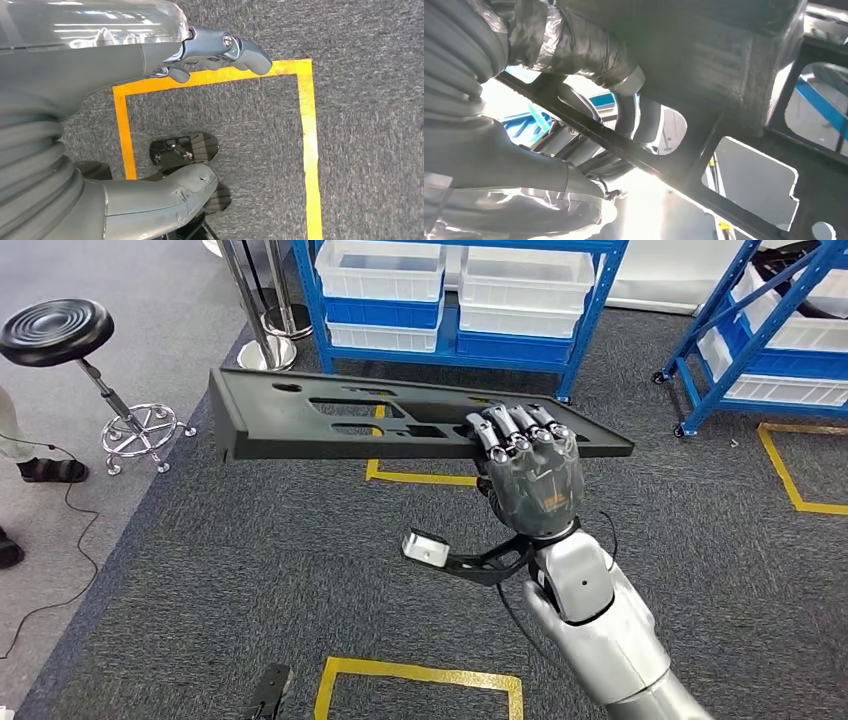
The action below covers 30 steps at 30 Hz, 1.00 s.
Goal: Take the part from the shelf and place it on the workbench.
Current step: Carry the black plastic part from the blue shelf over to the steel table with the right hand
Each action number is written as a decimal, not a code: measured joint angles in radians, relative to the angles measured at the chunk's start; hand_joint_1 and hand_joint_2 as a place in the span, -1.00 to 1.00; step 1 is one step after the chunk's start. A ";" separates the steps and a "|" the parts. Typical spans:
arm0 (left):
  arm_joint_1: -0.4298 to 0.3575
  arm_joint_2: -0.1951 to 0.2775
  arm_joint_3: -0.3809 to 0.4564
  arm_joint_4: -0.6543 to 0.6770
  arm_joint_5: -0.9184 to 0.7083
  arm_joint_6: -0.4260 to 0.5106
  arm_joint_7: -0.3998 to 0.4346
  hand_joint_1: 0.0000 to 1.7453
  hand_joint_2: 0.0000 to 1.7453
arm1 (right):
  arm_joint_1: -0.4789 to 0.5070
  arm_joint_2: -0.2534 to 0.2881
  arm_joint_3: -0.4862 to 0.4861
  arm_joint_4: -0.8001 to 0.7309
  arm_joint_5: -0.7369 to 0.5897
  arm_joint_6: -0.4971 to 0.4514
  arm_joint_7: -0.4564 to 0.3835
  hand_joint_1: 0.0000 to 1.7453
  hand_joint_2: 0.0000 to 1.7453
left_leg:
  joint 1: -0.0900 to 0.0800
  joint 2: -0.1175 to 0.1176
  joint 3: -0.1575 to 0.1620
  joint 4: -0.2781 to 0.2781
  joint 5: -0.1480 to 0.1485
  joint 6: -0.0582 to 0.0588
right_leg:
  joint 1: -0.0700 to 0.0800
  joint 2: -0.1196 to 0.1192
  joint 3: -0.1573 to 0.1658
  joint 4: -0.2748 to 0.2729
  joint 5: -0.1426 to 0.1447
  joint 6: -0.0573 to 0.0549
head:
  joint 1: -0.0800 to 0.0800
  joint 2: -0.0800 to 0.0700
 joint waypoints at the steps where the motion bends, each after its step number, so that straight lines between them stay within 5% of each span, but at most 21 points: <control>1: 0.001 0.000 0.000 0.000 0.002 0.000 -0.002 -1.00 1.00 | -0.021 -0.025 0.049 0.014 0.000 0.000 0.041 1.00 1.00 | 0.000 0.000 -0.006 0.001 0.003 0.001 | -0.001 0.001 -0.027 0.064 -0.026 0.003 | 0.000 0.000; 3: 0.006 -0.001 0.000 0.000 0.004 0.000 -0.004 -1.00 1.00 | -0.045 -0.063 0.127 0.034 0.000 0.000 0.075 1.00 1.00 | 0.001 0.000 -0.013 0.006 0.006 0.001 | -0.004 0.001 -0.040 0.106 -0.025 0.007 | 0.000 0.000; 6: 0.008 -0.004 0.000 0.000 0.005 0.000 -0.004 -1.00 1.00 | -0.072 -0.093 0.193 0.053 0.000 0.000 0.084 1.00 1.00 | 0.000 -0.003 -0.023 0.023 0.002 -0.008 | -0.010 0.000 0.054 -0.065 0.060 0.008 | 0.000 0.000; 8: 0.007 -0.004 0.000 0.000 0.005 0.000 -0.004 -1.00 1.00 | -0.091 -0.105 0.222 0.063 0.000 0.000 0.099 1.00 1.00 | -0.003 -0.004 -0.034 0.036 0.000 -0.018 | -0.008 0.001 0.087 -0.141 0.078 0.001 | 0.000 0.000; 12: 0.007 -0.004 0.000 0.000 0.005 0.000 -0.003 -1.00 1.00 | -0.128 -0.128 0.292 0.085 0.000 0.000 0.157 1.00 1.00 | -0.001 -0.003 -0.049 0.051 -0.007 -0.039 | -0.006 0.005 0.080 -0.150 0.085 -0.025 | -0.001 0.000; 14: 0.007 -0.004 0.000 0.000 0.006 0.000 -0.003 -1.00 1.00 | -0.145 -0.134 0.325 0.092 0.000 0.000 0.189 1.00 1.00 | 0.002 -0.004 -0.082 0.128 -0.058 -0.048 | -0.009 0.006 0.078 -0.155 0.091 -0.036 | -0.001 0.000; 16: 0.008 -0.004 0.000 0.000 0.006 0.000 -0.003 -1.00 1.00 | -0.151 -0.137 0.350 0.098 0.000 0.000 0.205 1.00 1.00 | 0.003 -0.004 -0.139 0.262 -0.122 -0.054 | -0.007 0.011 0.074 -0.155 0.094 -0.040 | -0.001 0.000; 18: 0.010 -0.004 0.000 0.000 0.006 0.000 -0.003 -1.00 1.00 | -0.152 -0.140 0.366 0.101 0.000 0.000 0.208 1.00 1.00 | 0.003 -0.005 -0.162 0.323 -0.131 -0.053 | -0.004 0.021 0.071 -0.153 0.095 -0.042 | -0.001 0.000; 20: 0.011 -0.004 0.000 0.000 0.006 0.000 -0.003 -1.00 1.00 | -0.154 -0.143 0.377 0.103 0.000 0.000 0.207 1.00 1.00 | 0.001 -0.015 -0.113 0.232 -0.071 -0.043 | 0.000 0.037 0.071 -0.151 0.096 -0.042 | -0.001 0.000; 22: 0.010 -0.002 0.000 0.000 0.006 0.000 -0.003 -1.00 1.00 | -0.159 -0.144 0.382 0.103 0.000 0.000 0.207 1.00 1.00 | 0.001 -0.057 -0.047 0.102 -0.022 -0.026 | -0.001 0.053 0.068 -0.149 0.098 -0.038 | -0.001 0.000; 24: 0.010 -0.001 0.000 0.000 0.006 0.000 -0.004 -1.00 1.00 | -0.163 -0.146 0.384 0.103 0.000 -0.001 0.207 1.00 1.00 | -0.002 -0.083 -0.022 0.047 -0.015 -0.016 | -0.006 0.069 0.059 -0.150 0.105 -0.028 | -0.001 0.000; 27: 0.009 -0.004 -0.001 0.000 0.006 0.000 -0.005 -1.00 1.00 | -0.167 -0.150 0.386 0.103 0.000 -0.001 0.208 1.00 1.00 | 0.002 -0.055 -0.012 0.020 -0.007 -0.010 | -0.006 0.083 0.049 -0.152 0.109 -0.008 | -0.001 0.000; 30: 0.007 -0.007 -0.001 0.000 0.005 0.000 -0.006 -1.00 1.00 | -0.175 -0.155 0.388 0.103 0.000 -0.001 0.209 1.00 1.00 | 0.006 -0.019 -0.005 -0.001 0.004 -0.003 | -0.001 0.032 -0.005 -0.038 0.039 0.002 | 0.003 0.000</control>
